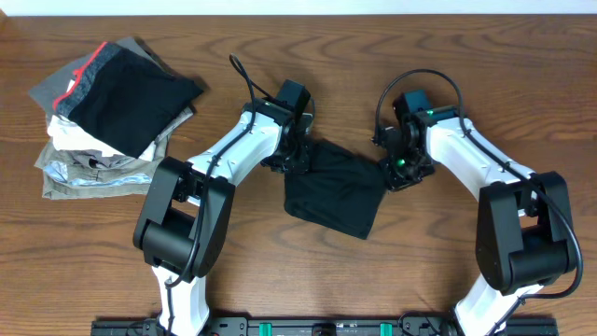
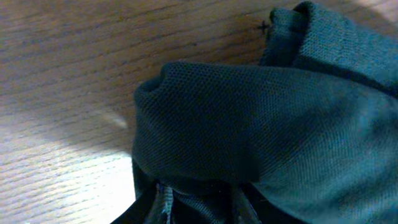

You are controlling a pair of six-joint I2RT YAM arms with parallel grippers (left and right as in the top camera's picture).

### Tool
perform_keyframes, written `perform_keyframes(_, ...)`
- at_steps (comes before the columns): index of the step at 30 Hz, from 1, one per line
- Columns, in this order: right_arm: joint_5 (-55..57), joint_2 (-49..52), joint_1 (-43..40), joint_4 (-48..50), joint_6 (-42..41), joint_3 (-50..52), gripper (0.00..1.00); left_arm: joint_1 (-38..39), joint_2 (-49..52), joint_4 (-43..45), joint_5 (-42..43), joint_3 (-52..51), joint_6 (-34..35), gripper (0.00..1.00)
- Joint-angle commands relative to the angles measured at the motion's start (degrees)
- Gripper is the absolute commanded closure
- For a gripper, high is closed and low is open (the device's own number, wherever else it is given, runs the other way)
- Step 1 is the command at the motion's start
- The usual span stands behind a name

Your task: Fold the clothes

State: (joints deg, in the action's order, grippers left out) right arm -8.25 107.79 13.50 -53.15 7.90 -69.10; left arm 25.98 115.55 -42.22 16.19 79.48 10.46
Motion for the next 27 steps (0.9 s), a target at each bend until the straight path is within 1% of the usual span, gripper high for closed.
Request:
perform_keyframes(1,3.87,0.55,-0.98,-0.02,-1.05,0.24,0.8,-0.17,2.45,-1.49,-2.32,-0.52,-0.59,0.68)
perform_keyframes(5,4.63,0.17,-1.68,-1.2,-3.85,-1.05,0.8,-0.17,2.45,-2.82,-2.32,-0.52,-0.59,0.68)
perform_keyframes(9,1.75,-2.34,-1.86,-6.19,-4.0,-4.31,0.81,-0.17,2.43,-3.63,-2.29,-0.5,-0.59,0.68)
perform_keyframes(11,-3.26,-4.28,-1.6,-8.74,-2.8,-5.97,0.82,-0.17,2.43,-4.02,-2.29,-0.5,-0.57,0.68)
perform_keyframes(15,-18.49,-8.61,-0.72,-10.4,2.4,-6.49,0.84,-0.17,2.43,-4.74,-2.29,-0.5,-0.57,0.68)
perform_keyframes(18,-23.85,-9.31,0.79,-11.17,2.62,-6.49,0.87,-0.17,2.43,-5.29,-2.27,-0.5,-0.57,0.68)
perform_keyframes(20,-26.8,-9.18,2.36,-10.82,2.62,-5.97,0.89,-0.17,2.43,-5.33,-2.27,-0.5,-0.57,0.68)
perform_keyframes(23,-29.75,-9.18,5.62,-8.09,2.29,-3.96,0.9,-0.17,2.43,-5.42,-2.27,-0.5,-0.57,0.68)
perform_keyframes(27,-29.09,-9.18,9.07,-1.46,-2.16,0.39,0.89,-0.17,2.43,-5.9,-2.25,-0.5,-0.57,0.68)
